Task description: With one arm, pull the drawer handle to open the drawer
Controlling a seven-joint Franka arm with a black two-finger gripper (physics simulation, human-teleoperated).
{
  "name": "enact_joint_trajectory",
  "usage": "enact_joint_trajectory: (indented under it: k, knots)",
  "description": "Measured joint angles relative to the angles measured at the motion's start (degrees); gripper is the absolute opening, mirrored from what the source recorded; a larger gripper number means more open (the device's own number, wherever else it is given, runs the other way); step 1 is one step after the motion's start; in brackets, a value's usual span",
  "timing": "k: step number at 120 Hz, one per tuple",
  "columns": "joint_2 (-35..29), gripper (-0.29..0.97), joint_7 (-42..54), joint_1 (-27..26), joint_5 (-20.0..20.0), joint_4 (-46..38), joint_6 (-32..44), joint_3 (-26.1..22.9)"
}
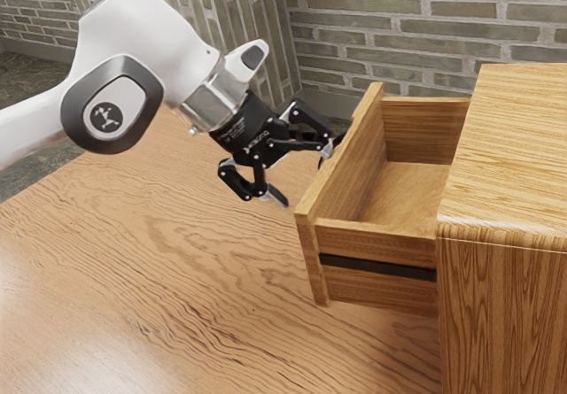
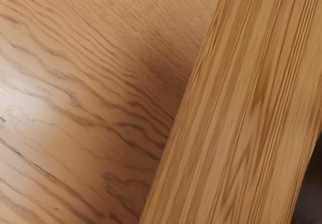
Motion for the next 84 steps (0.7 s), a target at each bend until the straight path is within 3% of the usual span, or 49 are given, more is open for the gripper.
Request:
enact_joint_trajectory:
  k: [45, 84]
  knots:
    - [-1.3, 0.65, 0.1, 5.4, -0.1, -3.1, 0.0, -3.5]
    - [-3.0, 0.65, 0.3, 7.5, 0.1, -3.7, 0.0, -3.6]
